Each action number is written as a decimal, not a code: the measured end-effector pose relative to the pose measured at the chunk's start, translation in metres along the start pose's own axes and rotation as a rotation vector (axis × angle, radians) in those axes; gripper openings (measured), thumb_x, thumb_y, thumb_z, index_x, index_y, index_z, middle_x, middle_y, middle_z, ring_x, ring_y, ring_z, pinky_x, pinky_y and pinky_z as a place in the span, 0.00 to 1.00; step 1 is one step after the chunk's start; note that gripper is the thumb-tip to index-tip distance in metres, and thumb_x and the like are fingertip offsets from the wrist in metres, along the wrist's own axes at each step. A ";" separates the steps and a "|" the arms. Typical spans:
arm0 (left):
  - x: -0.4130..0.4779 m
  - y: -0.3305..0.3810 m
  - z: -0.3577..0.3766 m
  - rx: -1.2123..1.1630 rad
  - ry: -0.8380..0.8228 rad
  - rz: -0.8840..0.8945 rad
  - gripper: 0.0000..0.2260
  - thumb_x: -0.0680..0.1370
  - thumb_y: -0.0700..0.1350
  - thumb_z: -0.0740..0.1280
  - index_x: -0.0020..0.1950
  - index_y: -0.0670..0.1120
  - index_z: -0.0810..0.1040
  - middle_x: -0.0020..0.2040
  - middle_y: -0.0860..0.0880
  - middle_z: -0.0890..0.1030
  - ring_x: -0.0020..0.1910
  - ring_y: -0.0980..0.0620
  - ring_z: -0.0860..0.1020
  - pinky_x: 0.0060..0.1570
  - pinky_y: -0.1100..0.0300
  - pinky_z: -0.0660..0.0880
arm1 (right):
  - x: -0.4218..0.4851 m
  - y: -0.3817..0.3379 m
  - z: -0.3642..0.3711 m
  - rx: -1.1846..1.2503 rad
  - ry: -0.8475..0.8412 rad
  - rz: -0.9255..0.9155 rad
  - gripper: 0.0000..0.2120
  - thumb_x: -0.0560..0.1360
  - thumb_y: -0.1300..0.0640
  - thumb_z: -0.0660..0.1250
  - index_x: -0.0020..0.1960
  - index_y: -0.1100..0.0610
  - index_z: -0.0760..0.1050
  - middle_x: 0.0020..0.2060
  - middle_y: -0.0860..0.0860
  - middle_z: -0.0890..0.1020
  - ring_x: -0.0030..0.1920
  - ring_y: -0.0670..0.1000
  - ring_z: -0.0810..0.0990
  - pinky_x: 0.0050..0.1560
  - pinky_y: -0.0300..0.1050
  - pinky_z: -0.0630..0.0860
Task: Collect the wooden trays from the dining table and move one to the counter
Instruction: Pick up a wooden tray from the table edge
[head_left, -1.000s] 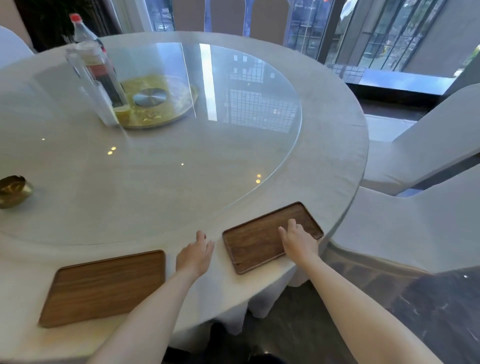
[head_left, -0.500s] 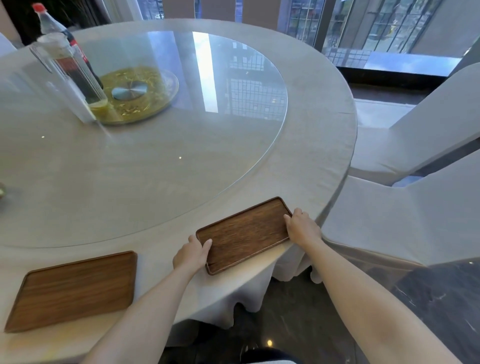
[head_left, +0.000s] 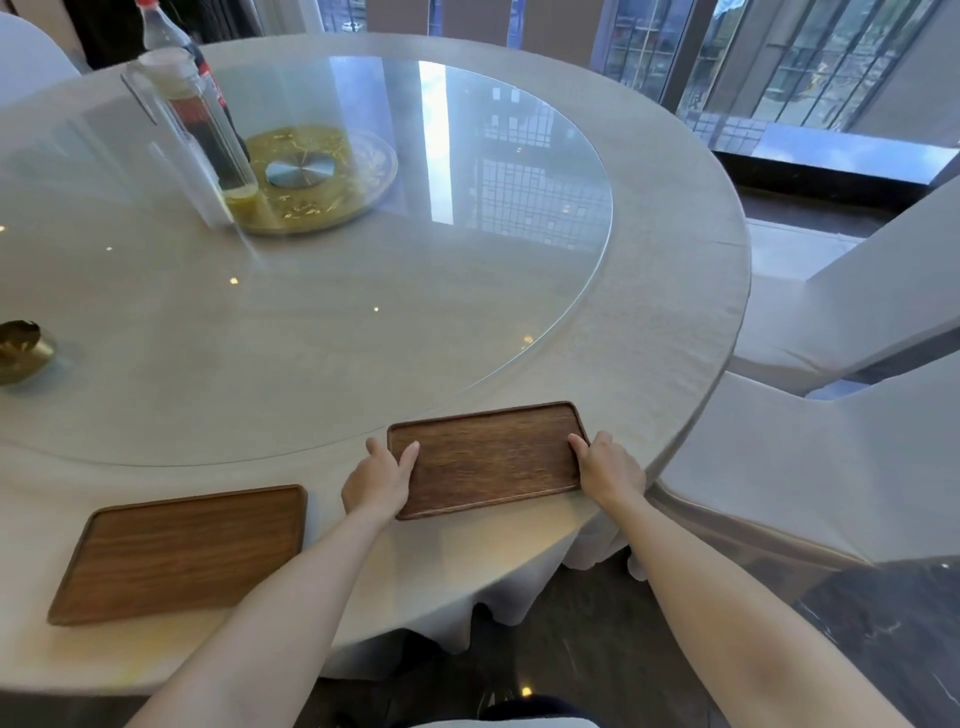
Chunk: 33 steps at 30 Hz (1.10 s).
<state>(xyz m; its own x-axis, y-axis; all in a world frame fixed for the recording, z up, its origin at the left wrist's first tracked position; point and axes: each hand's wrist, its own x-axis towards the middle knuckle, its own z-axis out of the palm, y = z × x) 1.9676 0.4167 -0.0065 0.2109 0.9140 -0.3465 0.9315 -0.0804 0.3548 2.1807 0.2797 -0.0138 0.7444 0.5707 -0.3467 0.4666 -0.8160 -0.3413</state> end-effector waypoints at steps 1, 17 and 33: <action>0.002 -0.006 -0.006 -0.009 0.023 0.010 0.24 0.80 0.57 0.53 0.61 0.37 0.66 0.56 0.37 0.80 0.56 0.37 0.78 0.46 0.51 0.71 | -0.003 -0.007 0.002 0.011 0.006 -0.003 0.24 0.80 0.43 0.48 0.57 0.63 0.68 0.54 0.61 0.79 0.54 0.62 0.78 0.44 0.50 0.68; 0.031 -0.191 -0.127 -0.021 0.179 -0.015 0.19 0.83 0.49 0.47 0.60 0.36 0.67 0.57 0.34 0.79 0.56 0.35 0.77 0.50 0.49 0.72 | -0.095 -0.185 0.075 -0.064 -0.003 -0.219 0.24 0.81 0.48 0.44 0.55 0.63 0.71 0.54 0.61 0.80 0.55 0.62 0.78 0.50 0.52 0.72; 0.045 -0.315 -0.132 0.143 0.029 0.004 0.16 0.83 0.44 0.46 0.60 0.36 0.67 0.56 0.34 0.79 0.55 0.35 0.77 0.50 0.49 0.73 | -0.162 -0.232 0.166 -0.168 -0.071 -0.242 0.20 0.82 0.51 0.45 0.50 0.62 0.71 0.50 0.60 0.81 0.50 0.61 0.80 0.39 0.46 0.67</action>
<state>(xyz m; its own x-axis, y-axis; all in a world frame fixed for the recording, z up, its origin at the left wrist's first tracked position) 1.6449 0.5358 -0.0188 0.2082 0.9245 -0.3192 0.9637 -0.1382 0.2283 1.8729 0.3920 -0.0238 0.5692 0.7507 -0.3354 0.7033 -0.6559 -0.2742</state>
